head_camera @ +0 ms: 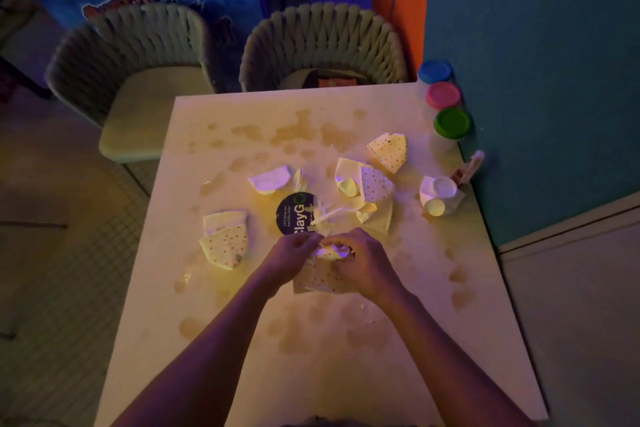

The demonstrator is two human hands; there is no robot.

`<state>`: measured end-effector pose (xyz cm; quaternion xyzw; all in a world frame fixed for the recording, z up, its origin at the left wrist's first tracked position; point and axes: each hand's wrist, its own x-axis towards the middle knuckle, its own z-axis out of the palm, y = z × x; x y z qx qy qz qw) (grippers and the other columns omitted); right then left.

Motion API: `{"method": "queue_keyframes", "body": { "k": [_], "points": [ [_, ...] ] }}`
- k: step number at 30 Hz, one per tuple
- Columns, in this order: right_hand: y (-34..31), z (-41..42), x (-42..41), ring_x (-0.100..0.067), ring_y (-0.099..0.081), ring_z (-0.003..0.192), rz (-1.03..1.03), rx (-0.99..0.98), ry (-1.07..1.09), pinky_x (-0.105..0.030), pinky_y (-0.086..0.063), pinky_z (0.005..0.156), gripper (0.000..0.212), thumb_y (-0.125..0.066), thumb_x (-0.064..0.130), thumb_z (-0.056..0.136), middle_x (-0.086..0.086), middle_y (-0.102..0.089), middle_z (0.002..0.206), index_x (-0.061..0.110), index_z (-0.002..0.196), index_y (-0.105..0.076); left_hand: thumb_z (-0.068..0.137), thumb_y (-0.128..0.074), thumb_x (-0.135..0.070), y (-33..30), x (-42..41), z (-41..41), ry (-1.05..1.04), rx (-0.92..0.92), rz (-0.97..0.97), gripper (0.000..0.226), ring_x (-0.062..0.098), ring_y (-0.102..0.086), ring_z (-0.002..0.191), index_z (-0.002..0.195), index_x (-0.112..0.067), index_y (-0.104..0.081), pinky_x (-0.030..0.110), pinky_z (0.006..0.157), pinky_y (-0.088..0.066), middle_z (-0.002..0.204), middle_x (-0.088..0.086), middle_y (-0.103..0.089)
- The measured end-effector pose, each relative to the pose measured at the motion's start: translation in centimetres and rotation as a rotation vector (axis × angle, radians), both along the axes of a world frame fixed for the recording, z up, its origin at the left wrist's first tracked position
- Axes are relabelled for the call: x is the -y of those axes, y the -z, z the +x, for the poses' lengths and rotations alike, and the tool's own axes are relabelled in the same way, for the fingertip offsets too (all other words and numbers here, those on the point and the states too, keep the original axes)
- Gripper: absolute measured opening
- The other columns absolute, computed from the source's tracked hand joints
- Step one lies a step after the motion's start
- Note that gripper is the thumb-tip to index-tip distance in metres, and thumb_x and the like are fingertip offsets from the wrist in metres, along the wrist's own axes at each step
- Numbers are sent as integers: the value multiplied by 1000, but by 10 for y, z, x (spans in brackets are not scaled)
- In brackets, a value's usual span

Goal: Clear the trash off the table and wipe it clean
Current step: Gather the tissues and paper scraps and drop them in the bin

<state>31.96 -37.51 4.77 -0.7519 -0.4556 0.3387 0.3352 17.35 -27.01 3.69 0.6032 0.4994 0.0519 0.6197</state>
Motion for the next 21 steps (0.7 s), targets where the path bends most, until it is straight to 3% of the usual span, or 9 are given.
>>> {"method": "queue_keyframes", "body": {
  "k": [3, 6, 10, 14, 18, 21],
  "points": [
    [1, -26, -15, -11, -61, 83, -10, 37, -17, -21, -48, 73, 44, -73, 8, 73, 7, -56, 95, 32, 110, -74, 99, -50, -50, -9, -10, -21, -55, 44, -99, 38, 15, -68, 97, 104, -25, -78, 33, 89, -52, 107, -2, -75],
    [2, -53, -29, -10, -58, 82, -12, 63, -9, -21, -45, 72, 37, -76, 18, 79, 8, -53, 96, 28, 114, -73, 93, -57, -58, -15, -20, -47, -31, 103, -158, 39, 15, -70, 105, 109, -28, -76, 36, 97, -53, 109, -5, -76],
    [2, -84, -48, -15, -62, 97, 1, 72, -44, -30, -53, 85, 55, -75, 12, 77, 2, -56, 110, 31, 127, -64, 84, -70, -58, -13, -34, -83, 1, 81, -94, 35, 11, -68, 104, 114, -41, -70, 42, 100, -53, 114, -9, -72],
    [5, -112, -69, -12, -60, 85, 3, 50, -64, -30, -54, 76, 59, -76, 10, 74, 3, -60, 98, 30, 127, -60, 71, -74, -66, -10, -49, -119, 11, 83, -127, 52, 18, -66, 111, 118, -47, -66, 46, 100, -53, 124, -1, -68],
    [14, -134, -83, -14, -61, 81, 7, 30, -134, -35, -56, 74, 58, -75, 8, 72, 5, -60, 91, 32, 122, -58, 85, -72, -47, -11, -61, -146, 10, 99, -182, 44, 18, -67, 108, 128, -42, -61, 45, 99, -53, 118, -3, -71],
    [19, -149, -93, -12, -62, 92, -17, 46, -226, -34, -57, 80, 56, -73, 6, 76, 5, -59, 107, 31, 124, -57, 78, -72, -35, -12, -70, -156, -4, 38, -189, 43, 19, -65, 106, 120, -42, -65, 40, 97, -51, 112, -3, -72]
  ]
}}
